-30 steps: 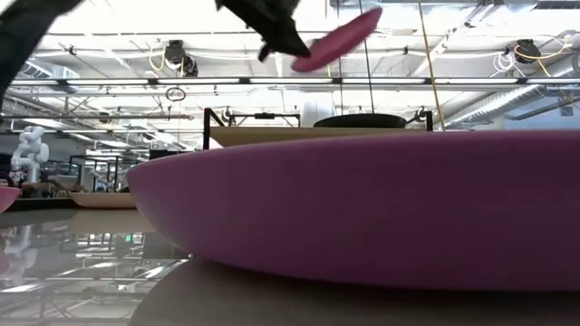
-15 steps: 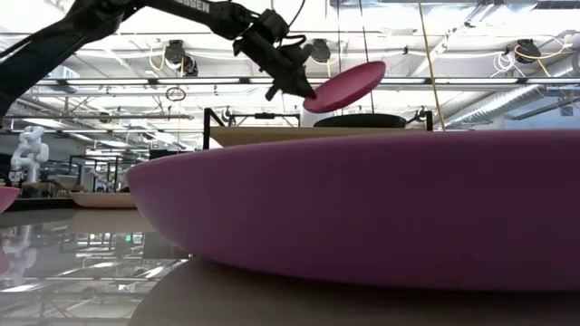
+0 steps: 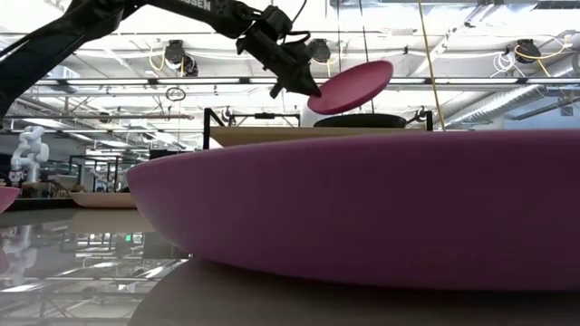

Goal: Place and stack plates onto a shelf
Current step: Stack the top pink plate on the black plate on the shelf, then adjust the shelf on the table

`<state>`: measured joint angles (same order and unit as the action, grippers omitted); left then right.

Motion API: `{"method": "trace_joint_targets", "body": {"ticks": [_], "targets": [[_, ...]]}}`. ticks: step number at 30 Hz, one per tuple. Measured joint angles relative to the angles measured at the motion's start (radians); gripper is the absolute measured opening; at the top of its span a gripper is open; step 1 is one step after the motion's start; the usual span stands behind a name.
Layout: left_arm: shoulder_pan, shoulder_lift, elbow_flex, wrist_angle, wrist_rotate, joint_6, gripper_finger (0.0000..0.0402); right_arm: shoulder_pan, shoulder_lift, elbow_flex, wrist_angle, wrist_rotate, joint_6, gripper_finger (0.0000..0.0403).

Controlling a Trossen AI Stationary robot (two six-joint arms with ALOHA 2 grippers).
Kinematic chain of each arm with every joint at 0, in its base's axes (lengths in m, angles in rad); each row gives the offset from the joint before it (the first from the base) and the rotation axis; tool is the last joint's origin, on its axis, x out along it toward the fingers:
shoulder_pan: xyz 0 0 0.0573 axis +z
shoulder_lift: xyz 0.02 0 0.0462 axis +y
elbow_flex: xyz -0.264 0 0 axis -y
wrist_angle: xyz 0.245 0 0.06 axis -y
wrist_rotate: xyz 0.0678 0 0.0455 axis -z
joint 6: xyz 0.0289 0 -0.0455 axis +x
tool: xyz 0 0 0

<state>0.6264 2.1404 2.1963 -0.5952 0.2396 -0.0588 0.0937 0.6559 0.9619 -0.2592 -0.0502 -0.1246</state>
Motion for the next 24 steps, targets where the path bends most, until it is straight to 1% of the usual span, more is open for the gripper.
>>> {"method": "trace_joint_targets", "body": {"ticks": [5,12,15,19,24], "targets": [[-0.001,0.0,0.0,0.004,-0.024,0.012,0.0035,0.0,0.005,0.0,0.0,0.0,0.0,0.0173],[-0.01,0.0,0.0,-0.008,-0.051,0.037,0.0096,0.0,0.007,0.0,0.0,0.0,-0.008,0.0173],[-0.014,-0.003,0.0,-0.023,-0.059,0.061,0.0115,0.0,0.007,0.0,0.0,0.0,-0.008,0.0173],[-0.01,-0.056,-0.002,-0.123,-0.057,0.117,0.0124,0.0,0.007,0.0,0.0,-0.001,-0.002,0.0173],[-0.012,-0.134,0.001,-0.357,-0.067,0.223,0.0124,0.0,0.007,0.0,-0.003,-0.002,0.004,0.0173]]}}
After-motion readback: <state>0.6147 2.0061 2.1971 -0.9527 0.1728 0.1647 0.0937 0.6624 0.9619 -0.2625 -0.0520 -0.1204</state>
